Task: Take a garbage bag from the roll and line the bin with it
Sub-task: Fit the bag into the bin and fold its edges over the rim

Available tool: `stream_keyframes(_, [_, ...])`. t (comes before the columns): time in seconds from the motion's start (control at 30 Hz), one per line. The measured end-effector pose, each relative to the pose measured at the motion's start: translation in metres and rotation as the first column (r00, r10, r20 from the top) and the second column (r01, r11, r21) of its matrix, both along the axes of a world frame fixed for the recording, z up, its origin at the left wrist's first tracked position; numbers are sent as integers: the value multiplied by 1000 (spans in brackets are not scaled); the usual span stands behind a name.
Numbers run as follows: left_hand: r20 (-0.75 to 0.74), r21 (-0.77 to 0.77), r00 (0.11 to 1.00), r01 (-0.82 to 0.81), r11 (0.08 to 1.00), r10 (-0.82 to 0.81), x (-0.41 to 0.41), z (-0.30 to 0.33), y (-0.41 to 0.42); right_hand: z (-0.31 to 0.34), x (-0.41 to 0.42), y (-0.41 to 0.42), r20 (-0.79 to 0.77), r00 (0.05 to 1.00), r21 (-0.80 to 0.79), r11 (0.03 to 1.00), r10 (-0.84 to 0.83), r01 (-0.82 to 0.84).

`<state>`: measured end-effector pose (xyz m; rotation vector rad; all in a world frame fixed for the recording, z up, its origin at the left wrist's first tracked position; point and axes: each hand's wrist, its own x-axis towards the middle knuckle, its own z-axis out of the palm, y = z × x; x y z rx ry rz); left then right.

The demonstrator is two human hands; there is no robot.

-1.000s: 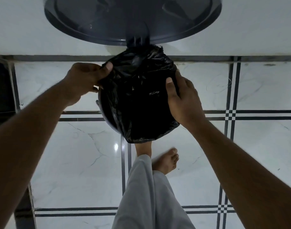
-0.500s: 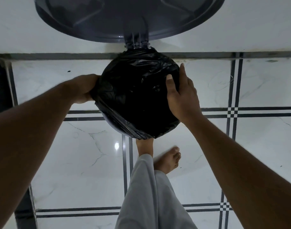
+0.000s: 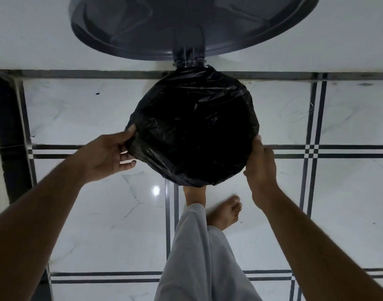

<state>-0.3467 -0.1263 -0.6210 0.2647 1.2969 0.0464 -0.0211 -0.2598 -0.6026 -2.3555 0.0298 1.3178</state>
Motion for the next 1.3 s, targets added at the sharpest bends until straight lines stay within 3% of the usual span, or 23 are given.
stream_keyframes(0.1, [14,-32,994,-109,994,110,-4,-3,-14,3,-10,-15,-155,977,7,989,-148,151])
stream_keyframes(0.2, [45,2,987,-152,988,152,0,0,-22,6,-17,-21,-184,960,61,973,-209,224])
stream_keyframes(0.37, [121,-17,991,-50,999,51,1,3,-41,10,-24,-22,-178,951,127,953,-252,276])
stream_keyframes(0.53, [61,-16,967,249,968,-247,-5,-7,-59,10,-30,-25,-144,976,103,978,-164,180])
stream_keyframes(0.6, [-15,2,950,312,950,-312,-4,-12,-64,10,-30,-26,-157,978,88,984,-139,154])
stream_keyframes(0.73, [-410,96,871,335,937,-270,17,-24,-74,8,-26,-27,-153,983,67,991,-104,115])
stream_keyframes(0.8, [-566,113,805,290,950,-179,28,-28,-75,8,-24,-27,-149,983,60,991,-110,120])
stream_keyframes(0.9, [-541,102,840,5,995,51,38,-25,-65,9,-24,-25,-87,985,65,986,-149,155])
stream_keyframes(0.93, [-513,109,841,-138,984,175,42,-19,-61,10,-25,-24,-44,987,79,984,-157,160])
stream_keyframes(1.0, [-526,179,744,-376,909,412,49,-4,-54,15,-24,-18,49,989,149,980,-142,133])
stream_keyframes(1.07, [-501,266,673,-479,837,544,62,10,-51,18,-24,-12,68,991,244,965,-119,99])
stream_keyframes(1.17, [-337,266,714,-554,789,614,83,27,-59,17,-26,0,-44,998,359,931,-48,61])
stream_keyframes(1.3, [-227,205,805,-510,835,548,96,27,-69,6,-25,7,-137,990,390,919,-10,63])
